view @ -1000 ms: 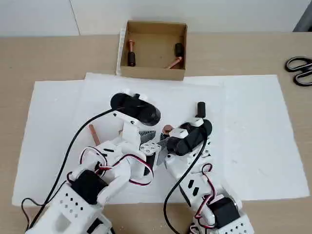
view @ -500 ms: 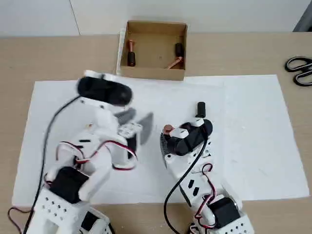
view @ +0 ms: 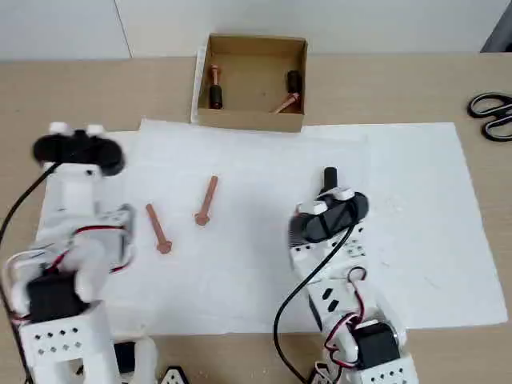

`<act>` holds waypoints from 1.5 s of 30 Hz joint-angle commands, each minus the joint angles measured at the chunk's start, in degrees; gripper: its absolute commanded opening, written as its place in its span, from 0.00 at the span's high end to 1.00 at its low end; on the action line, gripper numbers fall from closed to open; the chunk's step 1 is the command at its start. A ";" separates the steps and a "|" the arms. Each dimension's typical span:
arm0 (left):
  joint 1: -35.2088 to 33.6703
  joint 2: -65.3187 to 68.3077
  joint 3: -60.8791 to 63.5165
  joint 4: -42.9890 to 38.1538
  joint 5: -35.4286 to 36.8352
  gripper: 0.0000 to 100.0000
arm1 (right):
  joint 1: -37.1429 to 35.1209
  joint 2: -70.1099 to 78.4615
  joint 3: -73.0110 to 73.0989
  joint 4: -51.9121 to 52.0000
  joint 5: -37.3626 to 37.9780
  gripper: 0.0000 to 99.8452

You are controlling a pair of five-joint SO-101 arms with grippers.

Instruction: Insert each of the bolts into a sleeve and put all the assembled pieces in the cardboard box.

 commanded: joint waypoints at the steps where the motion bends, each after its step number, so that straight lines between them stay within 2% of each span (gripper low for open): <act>1: -5.71 -1.05 -2.95 2.64 -1.23 0.86 | 6.02 -0.84 -6.42 -0.40 5.54 1.00; 4: -5.80 -1.05 -2.86 5.01 -0.88 0.86 | 7.43 1.98 -11.16 -1.63 8.18 1.00; 8: -5.80 -1.05 -2.77 6.24 -0.88 0.86 | 7.43 14.55 -20.75 -6.37 8.35 1.00; 19: -5.80 -1.05 -0.66 6.42 -0.09 0.86 | 7.43 74.33 -64.09 -24.22 8.18 1.00; 26: -5.80 -1.05 0.40 6.24 -0.09 0.86 | 7.16 104.48 -90.11 -32.66 8.09 1.00; 33: -5.80 -1.05 0.40 6.24 -0.09 0.86 | 5.85 124.70 -103.74 -43.65 8.18 1.00; 45: -5.80 -1.05 0.40 6.24 -0.18 0.86 | 2.68 143.52 -117.45 -46.02 8.26 1.00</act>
